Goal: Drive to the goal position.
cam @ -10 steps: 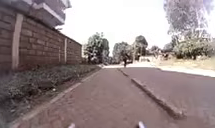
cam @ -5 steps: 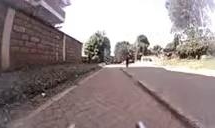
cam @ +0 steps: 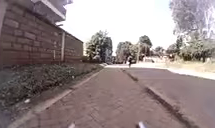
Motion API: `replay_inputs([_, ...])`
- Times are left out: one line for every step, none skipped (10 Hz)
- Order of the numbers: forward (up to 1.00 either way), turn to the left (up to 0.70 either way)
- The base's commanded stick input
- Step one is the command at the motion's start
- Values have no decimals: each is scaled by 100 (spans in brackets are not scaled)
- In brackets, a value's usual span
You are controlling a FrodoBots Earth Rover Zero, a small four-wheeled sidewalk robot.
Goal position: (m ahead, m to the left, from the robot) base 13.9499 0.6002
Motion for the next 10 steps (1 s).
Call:
replay_inputs([100, 0])
replay_inputs([100, -8])
replay_inputs([100, -34])
replay_inputs([100, -24])
replay_inputs([100, -10])
replay_inputs([100, -4])
replay_inputs([100, 0])
replay_inputs([100, 0])
replay_inputs([100, 0])
replay_inputs([100, 0])
